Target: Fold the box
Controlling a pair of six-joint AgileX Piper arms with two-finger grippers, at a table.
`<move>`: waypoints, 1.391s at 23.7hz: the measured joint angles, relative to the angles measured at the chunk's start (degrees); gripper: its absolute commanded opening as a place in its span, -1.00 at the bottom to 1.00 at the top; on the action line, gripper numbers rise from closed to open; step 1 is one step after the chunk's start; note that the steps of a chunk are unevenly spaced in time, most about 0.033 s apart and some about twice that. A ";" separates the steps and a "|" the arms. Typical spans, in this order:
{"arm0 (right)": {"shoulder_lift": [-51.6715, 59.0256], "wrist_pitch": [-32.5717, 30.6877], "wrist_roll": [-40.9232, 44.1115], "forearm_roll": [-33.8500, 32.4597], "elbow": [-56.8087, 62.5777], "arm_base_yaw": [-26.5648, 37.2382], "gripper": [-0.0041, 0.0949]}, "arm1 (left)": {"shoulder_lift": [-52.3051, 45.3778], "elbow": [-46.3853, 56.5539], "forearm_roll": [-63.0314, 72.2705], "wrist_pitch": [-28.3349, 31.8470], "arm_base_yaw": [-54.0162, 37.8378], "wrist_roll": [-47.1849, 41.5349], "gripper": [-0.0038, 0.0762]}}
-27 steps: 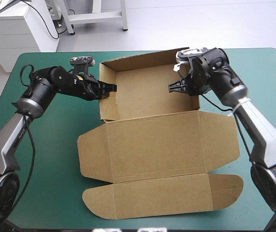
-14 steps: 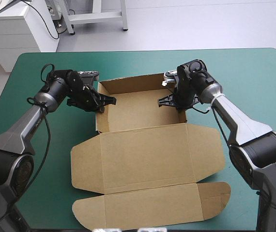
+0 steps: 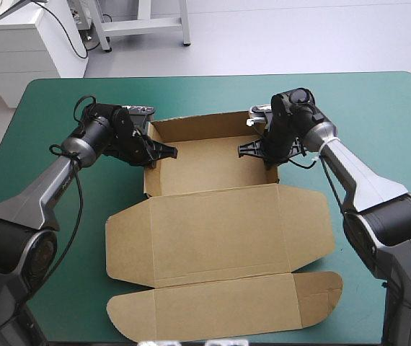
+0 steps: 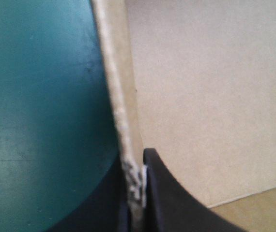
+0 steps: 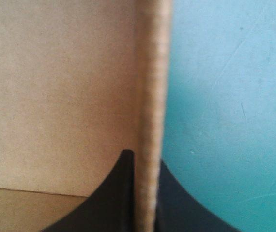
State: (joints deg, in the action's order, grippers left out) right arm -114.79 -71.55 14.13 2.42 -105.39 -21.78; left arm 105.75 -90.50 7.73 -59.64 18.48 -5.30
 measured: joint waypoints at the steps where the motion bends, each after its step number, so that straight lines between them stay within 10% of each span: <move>1: -0.07 0.00 -0.07 0.17 0.00 0.11 -0.94 | 0.05 0.00 -0.02 0.00 0.00 0.00 -0.90; 4: -0.32 0.06 -1.16 2.13 0.00 1.08 -0.66 | 0.05 0.00 -0.14 0.05 0.00 0.35 -0.66; 8: -0.32 0.54 -2.07 5.95 0.00 1.65 0.36 | 0.89 0.11 -0.52 -4.06 0.21 4.57 0.31; 10: -0.32 0.73 -2.34 6.28 -0.20 1.65 0.55 | 1.33 -0.90 -0.44 -5.44 0.55 5.30 0.53; 16: -0.32 0.73 -2.03 3.58 -7.77 1.65 0.55 | 1.10 -15.67 -5.95 -10.74 0.55 5.30 0.33; 20: -0.25 0.73 -1.99 3.52 -9.91 1.65 0.55 | -1.27 -18.10 -6.60 -11.13 0.55 5.30 -0.91; 33: 0.04 0.44 -5.24 1.17 -7.00 1.65 0.55 | -34.05 9.30 -6.83 -11.68 3.44 8.47 -0.92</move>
State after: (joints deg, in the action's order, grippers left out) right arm -114.75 -71.11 8.89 3.59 -112.39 -20.13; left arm 71.69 -81.21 0.91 -71.32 21.92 3.17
